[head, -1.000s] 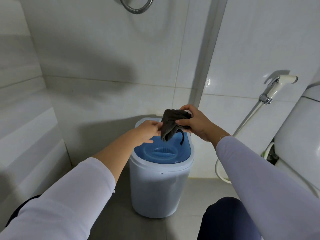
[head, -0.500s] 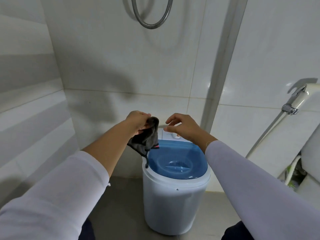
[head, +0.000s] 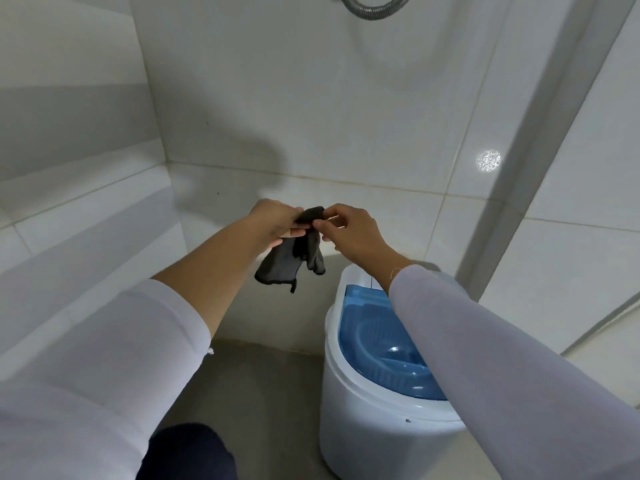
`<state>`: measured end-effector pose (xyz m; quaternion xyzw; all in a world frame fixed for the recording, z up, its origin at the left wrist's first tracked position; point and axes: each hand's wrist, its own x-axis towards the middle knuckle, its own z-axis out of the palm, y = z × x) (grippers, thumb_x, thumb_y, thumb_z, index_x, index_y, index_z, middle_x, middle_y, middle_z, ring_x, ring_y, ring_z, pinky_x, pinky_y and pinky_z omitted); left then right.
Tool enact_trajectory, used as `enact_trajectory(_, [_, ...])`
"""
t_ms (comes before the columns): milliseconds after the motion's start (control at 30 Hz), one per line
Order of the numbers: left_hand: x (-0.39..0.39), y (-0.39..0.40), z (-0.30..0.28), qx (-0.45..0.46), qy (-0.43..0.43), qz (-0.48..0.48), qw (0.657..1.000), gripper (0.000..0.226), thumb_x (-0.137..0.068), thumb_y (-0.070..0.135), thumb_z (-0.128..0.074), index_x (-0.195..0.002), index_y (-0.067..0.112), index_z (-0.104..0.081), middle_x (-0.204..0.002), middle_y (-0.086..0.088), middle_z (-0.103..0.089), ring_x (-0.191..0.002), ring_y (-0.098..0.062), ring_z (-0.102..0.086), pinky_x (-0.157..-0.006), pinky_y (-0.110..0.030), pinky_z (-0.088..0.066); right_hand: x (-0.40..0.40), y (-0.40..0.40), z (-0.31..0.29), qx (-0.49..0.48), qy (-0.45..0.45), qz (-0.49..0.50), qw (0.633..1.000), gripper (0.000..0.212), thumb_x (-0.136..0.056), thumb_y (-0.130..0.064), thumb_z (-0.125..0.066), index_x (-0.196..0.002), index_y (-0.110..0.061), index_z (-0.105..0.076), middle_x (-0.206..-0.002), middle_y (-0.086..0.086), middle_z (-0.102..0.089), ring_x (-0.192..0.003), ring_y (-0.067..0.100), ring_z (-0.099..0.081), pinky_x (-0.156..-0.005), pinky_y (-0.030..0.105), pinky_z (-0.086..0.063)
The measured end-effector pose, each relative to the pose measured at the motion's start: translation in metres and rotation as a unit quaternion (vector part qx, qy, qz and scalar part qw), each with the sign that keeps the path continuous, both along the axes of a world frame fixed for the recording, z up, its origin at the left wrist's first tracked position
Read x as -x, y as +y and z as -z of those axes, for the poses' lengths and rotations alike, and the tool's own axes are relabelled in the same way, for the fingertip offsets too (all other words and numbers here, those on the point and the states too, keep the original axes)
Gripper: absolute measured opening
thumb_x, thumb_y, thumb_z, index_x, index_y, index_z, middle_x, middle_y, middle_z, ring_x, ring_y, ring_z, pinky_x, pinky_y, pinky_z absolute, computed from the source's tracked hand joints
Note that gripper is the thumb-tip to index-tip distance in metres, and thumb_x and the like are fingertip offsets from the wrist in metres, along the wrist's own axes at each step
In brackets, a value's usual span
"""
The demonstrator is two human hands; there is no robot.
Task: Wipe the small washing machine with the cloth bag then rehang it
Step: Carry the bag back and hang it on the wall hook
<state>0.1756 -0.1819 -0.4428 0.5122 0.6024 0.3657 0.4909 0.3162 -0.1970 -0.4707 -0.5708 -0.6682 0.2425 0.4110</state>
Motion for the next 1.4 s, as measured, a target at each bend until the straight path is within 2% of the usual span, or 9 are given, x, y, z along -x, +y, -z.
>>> enact_trajectory(267, [0.018, 0.067, 0.014, 0.064, 0.115, 0.12, 0.984, 0.011, -0.099, 0.033, -0.041, -0.109, 0.036, -0.047, -0.081, 0.004, -0.069, -0.074, -0.01, -0.063, -0.087, -0.031, -0.04, 0.012, 0.077, -0.003, 0.098, 0.028, -0.069, 0.992, 0.007, -0.092, -0.015, -0.052, -0.095, -0.015, -0.058, -0.089, 0.008, -0.065, -0.08, 0.021, -0.065, -0.062, 0.027, -0.05])
enact_trajectory(467, [0.034, 0.106, -0.026, 0.025, 0.17, 0.139, 0.975, 0.02, -0.1, 0.016, -0.041, -0.095, 0.028, -0.056, -0.076, 0.003, -0.066, -0.065, -0.003, -0.064, -0.074, -0.024, -0.047, 0.021, 0.112, -0.054, 0.165, 0.027, -0.094, 0.981, 0.008, -0.094, -0.016, -0.05, -0.093, -0.014, -0.057, -0.093, 0.008, -0.063, -0.083, 0.021, -0.06, -0.065, 0.027, -0.049])
enact_trajectory(533, [0.042, 0.111, -0.049, 0.001, 0.173, 0.133, 0.976, 0.017, -0.097, 0.012, -0.046, -0.091, 0.022, -0.058, -0.081, -0.003, -0.065, -0.062, -0.005, -0.064, -0.083, -0.027, -0.053, 0.026, 0.115, -0.082, 0.178, 0.022, -0.104, 0.978, 0.008, -0.094, -0.016, -0.049, -0.093, -0.014, -0.057, -0.094, 0.008, -0.063, -0.085, 0.022, -0.061, -0.066, 0.027, -0.049])
enact_trajectory(667, [0.06, 0.113, -0.121, -0.035, 0.241, 0.106, 0.964, 0.011, -0.089, 0.031, -0.059, -0.094, 0.024, -0.066, -0.087, 0.001, -0.068, -0.087, -0.018, -0.064, -0.087, -0.028, -0.048, 0.041, 0.117, -0.153, 0.193, 0.031, -0.108, 0.975, 0.014, -0.093, -0.015, -0.047, -0.08, -0.017, -0.053, -0.096, 0.008, -0.061, -0.089, 0.022, -0.058, -0.072, 0.031, -0.047])
enact_trajectory(833, [0.084, 0.103, -0.237, -0.077, 0.33, 0.077, 0.938, 0.023, -0.091, 0.038, -0.056, -0.101, 0.02, -0.067, -0.097, 0.003, -0.06, -0.094, -0.018, -0.052, -0.077, -0.025, -0.036, 0.069, 0.114, -0.259, 0.148, 0.013, -0.092, 0.985, 0.014, -0.091, -0.012, -0.045, -0.078, -0.01, -0.046, -0.089, 0.01, -0.053, -0.085, 0.023, -0.048, -0.085, 0.045, -0.047])
enact_trajectory(1000, [0.108, 0.1, -0.349, -0.122, 0.323, 0.034, 0.938, 0.02, -0.093, 0.034, -0.052, -0.1, 0.019, -0.064, -0.1, 0.003, -0.058, -0.096, -0.017, -0.052, -0.078, -0.026, -0.035, 0.091, 0.112, -0.364, 0.098, 0.017, -0.073, 0.992, 0.022, -0.093, -0.016, -0.044, -0.07, -0.014, -0.044, -0.085, 0.009, -0.053, -0.081, 0.024, -0.05, -0.093, 0.051, -0.049])
enact_trajectory(1133, [0.124, 0.103, -0.421, -0.165, 0.288, -0.01, 0.943, 0.022, -0.095, 0.032, -0.05, -0.106, 0.017, -0.062, -0.112, -0.002, -0.064, -0.093, -0.018, -0.053, -0.071, -0.024, -0.038, 0.104, 0.118, -0.439, 0.046, -0.009, -0.069, 0.997, 0.016, -0.096, -0.018, -0.041, -0.083, -0.016, -0.05, -0.079, -0.001, -0.051, -0.079, 0.02, -0.05, -0.068, 0.027, -0.044])
enact_trajectory(1300, [0.142, 0.116, -0.48, -0.189, 0.275, -0.05, 0.941, 0.024, -0.096, 0.031, -0.048, -0.109, 0.015, -0.061, -0.114, -0.005, -0.064, -0.092, -0.017, -0.05, -0.077, -0.025, -0.035, 0.12, 0.127, -0.505, -0.05, -0.018, -0.083, 0.995, 0.024, -0.094, -0.007, -0.043, -0.107, -0.02, -0.059, -0.062, -0.007, -0.046, -0.059, 0.008, -0.044, -0.062, 0.021, -0.038])
enact_trajectory(1400, [0.148, 0.132, -0.496, -0.2, 0.268, -0.069, 0.94, 0.024, -0.095, 0.032, -0.05, -0.107, 0.015, -0.061, -0.11, -0.005, -0.066, -0.092, -0.018, -0.055, -0.078, -0.024, -0.037, 0.13, 0.138, -0.524, -0.09, -0.078, -0.077, 0.99, 0.037, -0.094, -0.004, -0.039, -0.108, -0.02, -0.069, -0.095, -0.007, -0.069, -0.081, 0.008, -0.058, -0.08, 0.013, -0.037])
